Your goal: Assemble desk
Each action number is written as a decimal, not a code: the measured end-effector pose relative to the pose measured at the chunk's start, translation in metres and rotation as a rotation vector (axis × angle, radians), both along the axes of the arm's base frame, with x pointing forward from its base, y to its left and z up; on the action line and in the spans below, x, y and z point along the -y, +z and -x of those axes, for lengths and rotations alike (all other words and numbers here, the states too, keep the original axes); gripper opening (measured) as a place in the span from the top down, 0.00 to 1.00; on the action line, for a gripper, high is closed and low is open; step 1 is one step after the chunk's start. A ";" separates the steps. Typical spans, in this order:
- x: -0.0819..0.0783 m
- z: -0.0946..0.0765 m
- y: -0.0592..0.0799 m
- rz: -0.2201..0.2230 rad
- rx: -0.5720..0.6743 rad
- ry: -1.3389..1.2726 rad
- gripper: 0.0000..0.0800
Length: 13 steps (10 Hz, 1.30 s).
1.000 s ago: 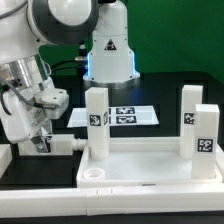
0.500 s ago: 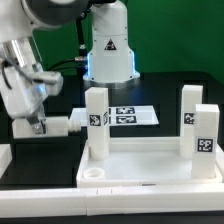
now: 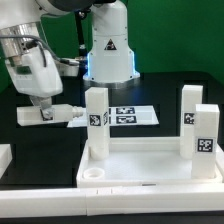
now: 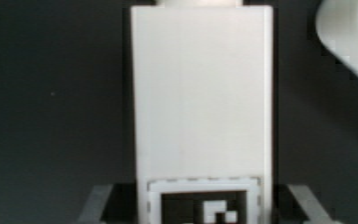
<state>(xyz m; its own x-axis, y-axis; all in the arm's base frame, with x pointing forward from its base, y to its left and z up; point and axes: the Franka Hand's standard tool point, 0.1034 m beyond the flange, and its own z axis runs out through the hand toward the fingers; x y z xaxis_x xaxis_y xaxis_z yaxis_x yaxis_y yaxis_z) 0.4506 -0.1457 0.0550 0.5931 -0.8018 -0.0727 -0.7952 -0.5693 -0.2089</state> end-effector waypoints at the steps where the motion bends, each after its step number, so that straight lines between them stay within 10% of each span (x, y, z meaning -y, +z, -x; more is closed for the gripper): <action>1: 0.001 0.010 -0.007 0.010 0.014 0.079 0.65; 6: 0.016 0.024 -0.016 0.058 0.068 0.321 0.65; 8: 0.001 0.034 -0.029 -0.037 0.037 0.318 0.65; 13: -0.010 0.040 -0.044 0.006 0.006 0.322 0.65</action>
Offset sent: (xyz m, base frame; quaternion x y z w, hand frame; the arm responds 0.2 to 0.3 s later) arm 0.0000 0.0000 0.0000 0.0000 0.0000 -0.1296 0.9916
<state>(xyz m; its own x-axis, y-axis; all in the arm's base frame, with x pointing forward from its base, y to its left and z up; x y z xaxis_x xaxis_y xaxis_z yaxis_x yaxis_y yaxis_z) 0.4105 -0.1355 0.0113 0.8171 -0.5730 -0.0642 -0.5725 -0.7930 -0.2083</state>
